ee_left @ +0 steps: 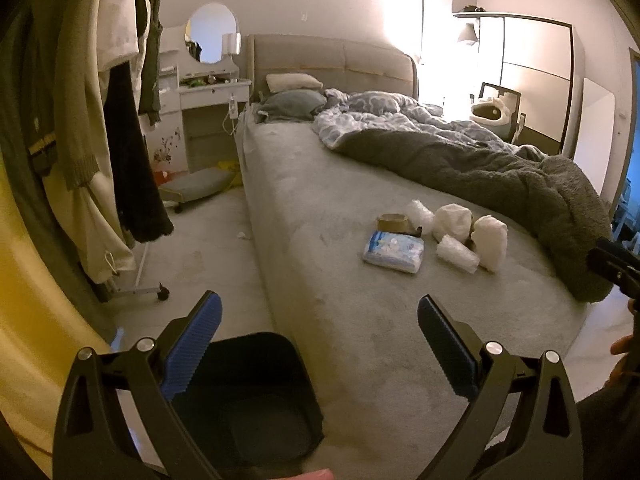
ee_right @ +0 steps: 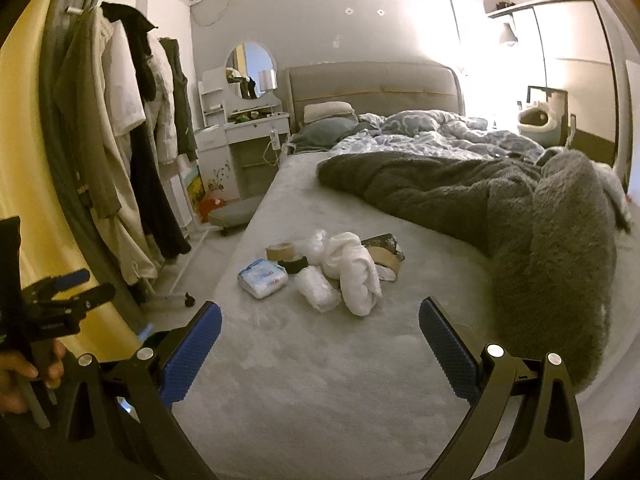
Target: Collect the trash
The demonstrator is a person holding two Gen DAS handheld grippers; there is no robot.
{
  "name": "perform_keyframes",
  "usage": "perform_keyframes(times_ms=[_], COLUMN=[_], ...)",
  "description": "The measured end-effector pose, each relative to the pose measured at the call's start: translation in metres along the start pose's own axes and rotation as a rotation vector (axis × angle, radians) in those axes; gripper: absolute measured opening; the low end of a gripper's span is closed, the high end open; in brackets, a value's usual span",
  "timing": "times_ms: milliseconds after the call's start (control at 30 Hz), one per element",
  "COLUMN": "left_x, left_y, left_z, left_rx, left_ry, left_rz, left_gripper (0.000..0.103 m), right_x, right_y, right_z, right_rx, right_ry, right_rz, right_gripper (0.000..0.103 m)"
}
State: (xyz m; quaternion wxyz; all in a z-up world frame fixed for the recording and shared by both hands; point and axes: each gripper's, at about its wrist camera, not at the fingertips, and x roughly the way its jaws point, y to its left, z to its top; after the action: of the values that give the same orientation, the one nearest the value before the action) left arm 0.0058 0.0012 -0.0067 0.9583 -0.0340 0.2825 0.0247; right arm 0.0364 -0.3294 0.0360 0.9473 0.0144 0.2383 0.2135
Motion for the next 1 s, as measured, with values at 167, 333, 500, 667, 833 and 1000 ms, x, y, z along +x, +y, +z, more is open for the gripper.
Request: perform_keyframes(times_ms=[167, 333, 500, 667, 833, 1000], left_x=[0.004, 0.013, 0.024, 0.041, 0.055, 0.072], left_y=[-0.001, -0.01, -0.012, -0.015, -0.017, -0.025], left_z=[0.003, 0.005, 0.01, 0.014, 0.019, 0.025], left_rx=[0.041, 0.116, 0.117, 0.138, 0.145, 0.186], left_ry=[0.003, 0.019, 0.037, 0.051, 0.049, 0.045], left_rz=[-0.015, -0.02, -0.095, -0.093, -0.117, -0.11], left_gripper=[0.1, 0.1, 0.1, 0.1, 0.1, 0.1], right_x=[0.017, 0.036, 0.047, 0.06, 0.079, 0.091], right_y=[0.003, -0.004, -0.008, -0.009, -0.016, -0.019], right_z=[0.001, 0.001, 0.004, 0.007, 0.007, 0.012], right_rx=[-0.04, -0.013, 0.011, -0.031, -0.027, -0.016], right_ry=[0.047, 0.106, 0.118, 0.142, 0.175, 0.178], right_rz=[-0.078, -0.058, -0.033, -0.049, -0.023, -0.003], right_gripper=[0.1, 0.1, 0.1, 0.1, 0.1, 0.1])
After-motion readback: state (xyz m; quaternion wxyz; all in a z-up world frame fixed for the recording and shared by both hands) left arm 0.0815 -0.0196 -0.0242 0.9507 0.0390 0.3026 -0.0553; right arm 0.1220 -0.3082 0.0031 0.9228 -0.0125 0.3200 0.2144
